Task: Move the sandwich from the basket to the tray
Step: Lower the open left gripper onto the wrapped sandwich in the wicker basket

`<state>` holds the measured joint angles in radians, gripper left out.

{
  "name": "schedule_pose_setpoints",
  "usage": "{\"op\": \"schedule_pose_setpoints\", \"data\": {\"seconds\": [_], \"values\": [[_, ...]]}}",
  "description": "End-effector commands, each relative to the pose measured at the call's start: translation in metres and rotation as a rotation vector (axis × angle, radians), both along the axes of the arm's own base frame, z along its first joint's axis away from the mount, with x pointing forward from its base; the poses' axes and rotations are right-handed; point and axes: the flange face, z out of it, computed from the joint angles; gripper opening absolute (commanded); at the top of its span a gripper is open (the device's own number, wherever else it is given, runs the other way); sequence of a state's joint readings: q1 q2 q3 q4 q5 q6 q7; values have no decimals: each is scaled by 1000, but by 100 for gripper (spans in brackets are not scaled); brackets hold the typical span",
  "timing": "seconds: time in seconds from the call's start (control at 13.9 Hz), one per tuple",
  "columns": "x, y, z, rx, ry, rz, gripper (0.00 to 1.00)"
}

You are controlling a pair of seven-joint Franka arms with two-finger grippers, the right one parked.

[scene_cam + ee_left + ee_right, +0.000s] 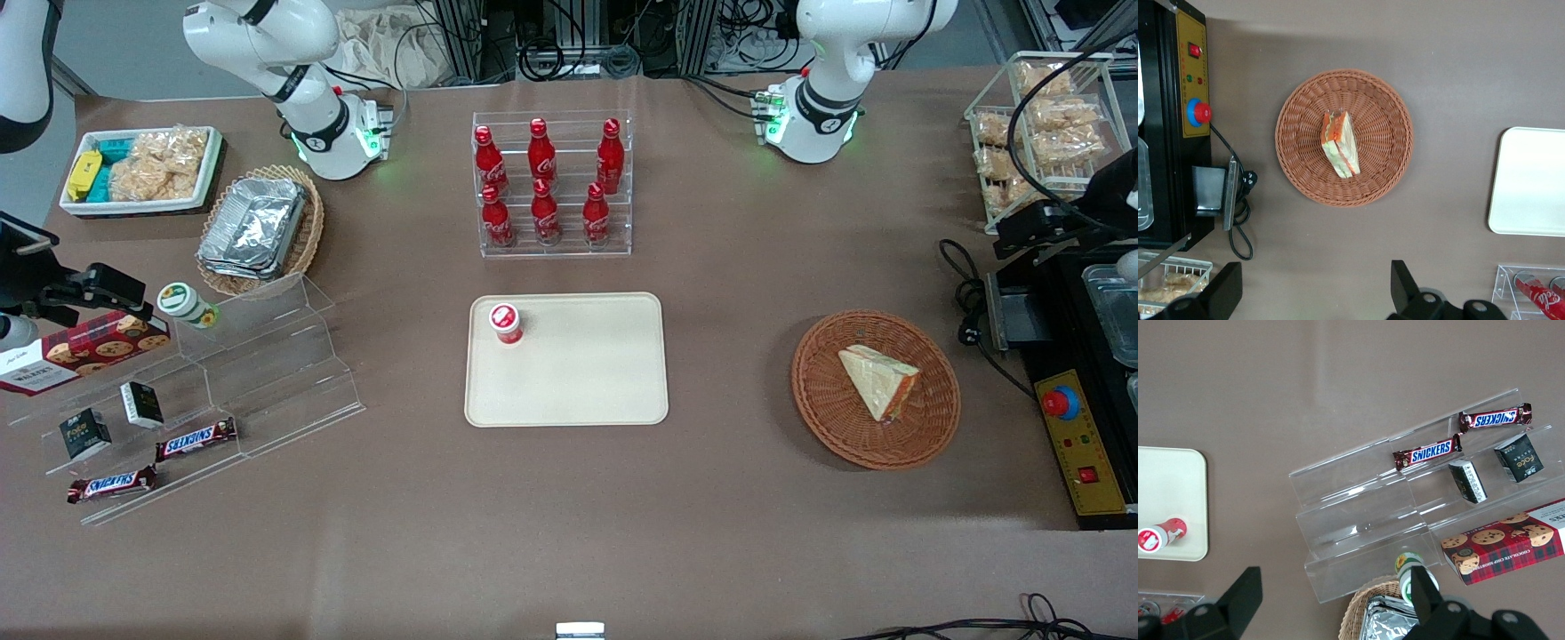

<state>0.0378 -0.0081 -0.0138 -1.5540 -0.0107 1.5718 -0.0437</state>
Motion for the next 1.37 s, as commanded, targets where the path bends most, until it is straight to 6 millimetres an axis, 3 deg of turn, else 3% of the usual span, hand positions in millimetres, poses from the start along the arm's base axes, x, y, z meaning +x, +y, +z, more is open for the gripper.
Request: {"op": "schedule_pose_setpoints", "data": {"seconds": [0.0, 0.14, 0.29, 0.43, 0.58, 0.72, 0.86, 1.15, 1.3], "values": [[8, -8, 6, 45, -8, 24, 100], [8, -19, 5, 56, -10, 82, 100], [22, -17, -24, 61, 42, 111, 100], [35, -5, -70, 55, 114, 151, 100], [53, 23, -110, 37, 133, 197, 100], [69, 40, -168, 17, 134, 229, 100], [74, 70, -224, -69, 110, 316, 100], [70, 70, -318, -115, 58, 366, 100], [67, 66, -341, -125, 44, 373, 100]]}}
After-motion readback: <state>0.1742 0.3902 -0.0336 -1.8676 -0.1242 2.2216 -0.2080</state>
